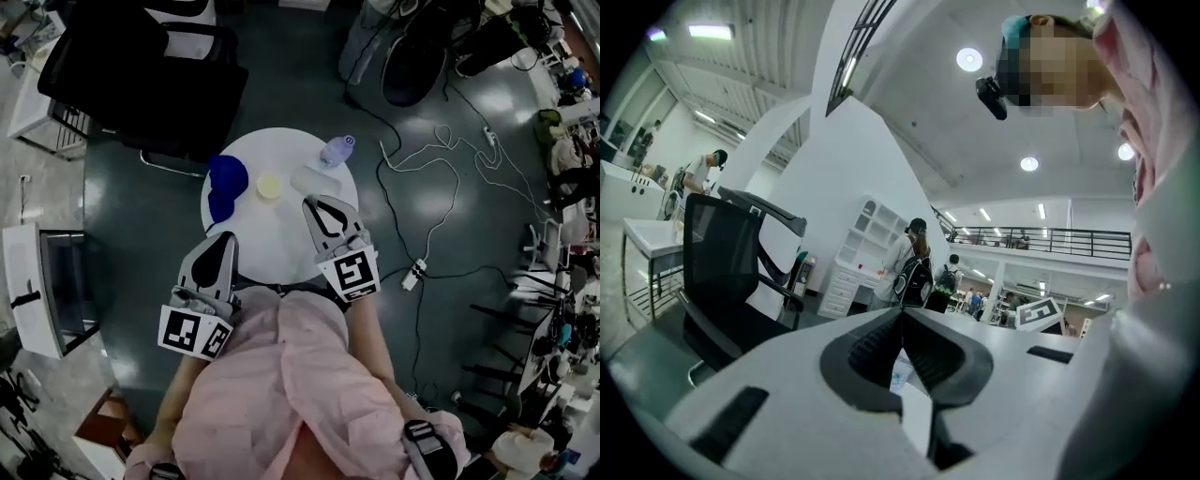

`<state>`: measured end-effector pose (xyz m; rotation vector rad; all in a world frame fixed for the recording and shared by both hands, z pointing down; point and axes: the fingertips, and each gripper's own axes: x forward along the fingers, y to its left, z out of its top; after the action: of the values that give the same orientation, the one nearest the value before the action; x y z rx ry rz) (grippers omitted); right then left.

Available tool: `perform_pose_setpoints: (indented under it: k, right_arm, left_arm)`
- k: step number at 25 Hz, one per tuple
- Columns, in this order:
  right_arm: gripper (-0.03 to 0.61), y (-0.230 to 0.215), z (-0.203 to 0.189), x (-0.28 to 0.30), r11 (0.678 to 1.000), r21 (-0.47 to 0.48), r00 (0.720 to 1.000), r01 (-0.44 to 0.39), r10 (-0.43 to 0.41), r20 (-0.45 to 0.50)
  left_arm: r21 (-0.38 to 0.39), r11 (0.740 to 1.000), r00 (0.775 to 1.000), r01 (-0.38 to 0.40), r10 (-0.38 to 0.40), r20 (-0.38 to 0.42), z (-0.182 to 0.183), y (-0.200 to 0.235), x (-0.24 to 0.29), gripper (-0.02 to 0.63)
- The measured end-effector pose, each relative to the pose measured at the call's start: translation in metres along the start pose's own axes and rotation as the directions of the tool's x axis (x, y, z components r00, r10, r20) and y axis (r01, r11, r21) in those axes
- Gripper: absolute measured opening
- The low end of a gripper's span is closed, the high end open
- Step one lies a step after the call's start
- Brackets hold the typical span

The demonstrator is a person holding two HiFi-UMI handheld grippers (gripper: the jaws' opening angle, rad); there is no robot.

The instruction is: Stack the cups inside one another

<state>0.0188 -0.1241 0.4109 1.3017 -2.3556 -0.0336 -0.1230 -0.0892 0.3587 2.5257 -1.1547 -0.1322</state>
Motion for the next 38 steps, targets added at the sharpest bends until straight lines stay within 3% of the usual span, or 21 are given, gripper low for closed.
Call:
perform_pose_setpoints:
  k: [7,16,24,38]
  right_arm:
    - [0.043,0.008,-0.018,0.027,0.998,-0.021,0.997,-0.053,0.052,-0.052]
    - [0.043,0.018,-0.041,0.047,0.987,-0.13,0.984,-0.096,0.074,-0.164]
    - [0.043,0.048,-0.059,0.064,0.944,-0.292,0.961,-0.152,0.072,-0.268]
    - [0.043,0.039,-0.07,0.066,0.948,-0.276,0.953,-0.16,0.075,-0.293]
  left_arm:
    - [-0.008,1.0,1.0,-0.019,0.019,0.006,0.003,0.003,-0.003,0.02]
    - [-0.004,1.0,1.0,-0.015,0.015,0.018,0.005,0.004,-0.005,0.02]
    - [-0.005,1.0,1.0,-0.02,0.02,0.004,0.004,0.007,-0.011,0.02]
    - [-0.016,1.0,1.0,-0.021,0.021,-0.001,0.003,0.006,-0.008,0.02]
